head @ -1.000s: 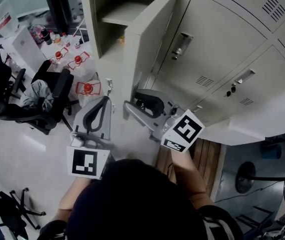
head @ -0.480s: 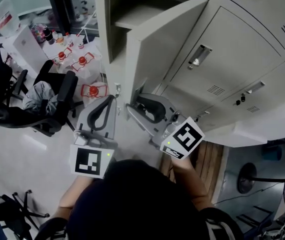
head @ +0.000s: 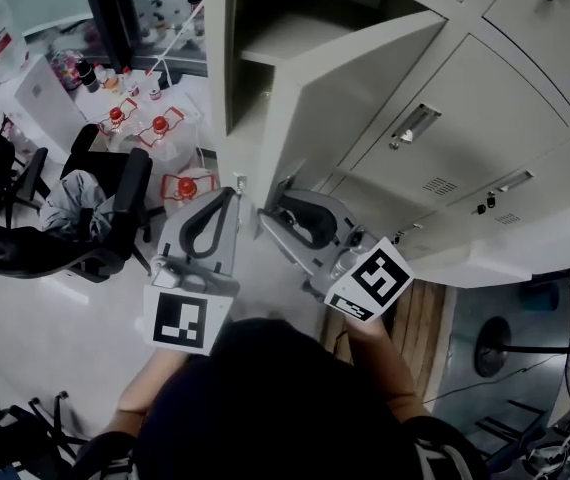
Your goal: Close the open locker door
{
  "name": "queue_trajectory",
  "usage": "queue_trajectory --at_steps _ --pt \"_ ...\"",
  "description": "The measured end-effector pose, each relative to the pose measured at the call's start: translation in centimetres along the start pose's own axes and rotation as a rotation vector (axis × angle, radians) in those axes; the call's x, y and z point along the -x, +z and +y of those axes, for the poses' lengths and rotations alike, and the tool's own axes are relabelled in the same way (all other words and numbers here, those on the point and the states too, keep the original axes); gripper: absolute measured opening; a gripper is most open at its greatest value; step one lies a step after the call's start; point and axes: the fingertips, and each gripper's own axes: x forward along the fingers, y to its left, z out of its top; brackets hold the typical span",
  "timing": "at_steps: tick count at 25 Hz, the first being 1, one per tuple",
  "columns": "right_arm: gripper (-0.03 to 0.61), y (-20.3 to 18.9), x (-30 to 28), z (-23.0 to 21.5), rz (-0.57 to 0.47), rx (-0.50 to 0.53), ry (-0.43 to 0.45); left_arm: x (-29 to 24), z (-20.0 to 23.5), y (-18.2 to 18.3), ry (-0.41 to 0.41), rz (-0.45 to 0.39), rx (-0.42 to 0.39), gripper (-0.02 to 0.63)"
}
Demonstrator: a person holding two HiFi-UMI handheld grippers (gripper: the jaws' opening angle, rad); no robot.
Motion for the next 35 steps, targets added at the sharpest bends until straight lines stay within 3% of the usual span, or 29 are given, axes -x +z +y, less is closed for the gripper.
queue_trajectory --at_steps 12,23,35 --pt "0.101 -0.1 -3.2 -1.1 0.006 0.003 -0.083 -2.0 4.3 -1.2 -0.077 -0.006 0.023 0.000" --pt "0.101 -0.1 -5.5 -2.3 -0.013 0.008 -0.188 -3.7 7.5 -1.3 -0.210 -0.024 -0.013 0.000" --pt "0.101 -0.1 -7.5 -3.9 -0.016 -0.002 -0.281 -3.8 10.3 -2.5 -0.277 -0.056 0.042 0.000"
